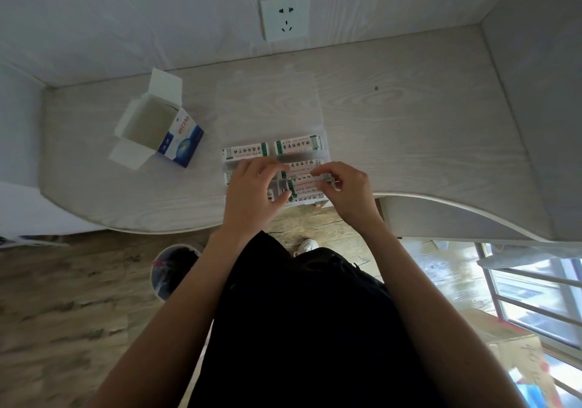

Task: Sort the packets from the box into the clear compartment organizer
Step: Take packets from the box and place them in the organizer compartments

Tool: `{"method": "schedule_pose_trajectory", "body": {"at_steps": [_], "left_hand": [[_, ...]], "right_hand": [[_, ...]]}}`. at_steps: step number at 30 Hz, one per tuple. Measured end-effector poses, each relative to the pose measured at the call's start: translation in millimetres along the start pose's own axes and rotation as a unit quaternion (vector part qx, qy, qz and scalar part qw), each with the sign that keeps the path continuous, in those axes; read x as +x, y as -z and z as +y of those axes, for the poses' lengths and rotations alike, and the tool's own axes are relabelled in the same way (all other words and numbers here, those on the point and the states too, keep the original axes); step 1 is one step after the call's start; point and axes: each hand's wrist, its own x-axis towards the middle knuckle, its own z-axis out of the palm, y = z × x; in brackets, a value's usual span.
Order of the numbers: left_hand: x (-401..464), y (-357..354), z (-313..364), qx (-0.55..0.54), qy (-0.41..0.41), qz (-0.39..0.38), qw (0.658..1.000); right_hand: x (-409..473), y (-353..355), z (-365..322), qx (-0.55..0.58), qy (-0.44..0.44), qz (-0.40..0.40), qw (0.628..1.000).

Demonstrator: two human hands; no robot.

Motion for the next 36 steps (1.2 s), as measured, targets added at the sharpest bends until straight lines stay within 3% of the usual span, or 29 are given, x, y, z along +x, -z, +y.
{"method": "schedule_pose_trajectory", "body": {"at_steps": [7,15,19,23,36], "left_hand": [[1.2,0.3,-1.3,0.035,-0.016,-0.003,0.999],[6.3,0.1,8.3,0.092,-0.026,-0.058,0.994],[8.6,-1.3,10.1,0.106,-0.016,-0.071,0.992],[7.9,-4.1,12.5,0.113,-0.017,-0.089,0.989],[10.9,-6.7,12.5,0.122,-0.03,-0.102,0.987]], "right_hand": [[-3.9,-13.5,-2.7,-0.149,0.072,-0.038,0.986],[-1.0,-13.6,-0.1,-0.303,0.21,0.047,0.928],[-3.8,-3.5,2.5,-0.326,0.137,0.1,0.93],[-3.8,-5.3,2.0,-0.336,0.044,0.082,0.937],[0.0,-11.3,-2.4,-0.352,-0.001,0.016,0.936]]}}
